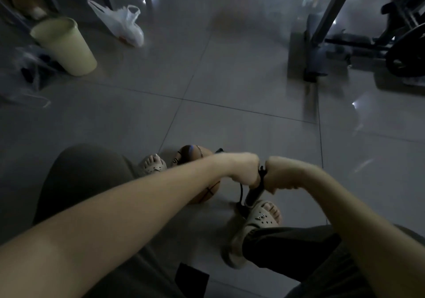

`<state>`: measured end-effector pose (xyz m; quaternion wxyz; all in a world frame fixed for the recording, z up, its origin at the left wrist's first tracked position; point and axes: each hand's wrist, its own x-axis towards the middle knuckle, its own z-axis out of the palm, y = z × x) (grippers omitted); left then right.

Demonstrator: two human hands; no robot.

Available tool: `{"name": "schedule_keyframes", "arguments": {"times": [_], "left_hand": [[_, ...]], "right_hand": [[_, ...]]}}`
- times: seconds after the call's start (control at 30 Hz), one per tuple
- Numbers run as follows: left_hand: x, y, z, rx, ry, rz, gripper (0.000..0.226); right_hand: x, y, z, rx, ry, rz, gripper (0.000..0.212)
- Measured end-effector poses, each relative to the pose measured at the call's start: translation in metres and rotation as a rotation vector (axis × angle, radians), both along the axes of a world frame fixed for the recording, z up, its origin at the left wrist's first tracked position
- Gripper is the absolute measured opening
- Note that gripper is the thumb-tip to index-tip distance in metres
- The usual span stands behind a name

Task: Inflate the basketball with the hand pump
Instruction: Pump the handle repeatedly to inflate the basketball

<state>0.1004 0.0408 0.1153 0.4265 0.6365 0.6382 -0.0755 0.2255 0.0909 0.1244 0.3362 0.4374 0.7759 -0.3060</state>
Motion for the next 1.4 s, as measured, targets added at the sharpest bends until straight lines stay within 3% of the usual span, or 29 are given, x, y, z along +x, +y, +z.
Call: {"name": "schedule_keyframes", "arguments": {"times": [0.23,0.53,0.7,1.0,1.4], "left_hand": [[0.013,-0.013,-0.083,0.054,0.101,-0.035,0.019],[0.015,-0.018,-0.108,0.044,0.138,-0.006,0.023],[0.017,-0.036,-0.092,-0.062,0.079,-0.047,0.012],[-0.014,0.011,0.034,0.045,-0.028,0.033,0.014],[0.011,-0.013,-0.097,0.023,0.116,-0.010,0.017]], "right_hand": [[0.015,-0.013,-0.101,0.075,0.063,-0.057,0.020],[0.016,-0.020,-0.118,0.098,0.077,-0.042,0.021],[0.013,-0.040,-0.092,-0.005,-0.008,0.003,0.014],[-0.005,0.009,0.047,0.027,0.023,-0.015,0.010],[0.011,-0.012,-0.110,0.032,0.065,-0.052,0.016]]}}
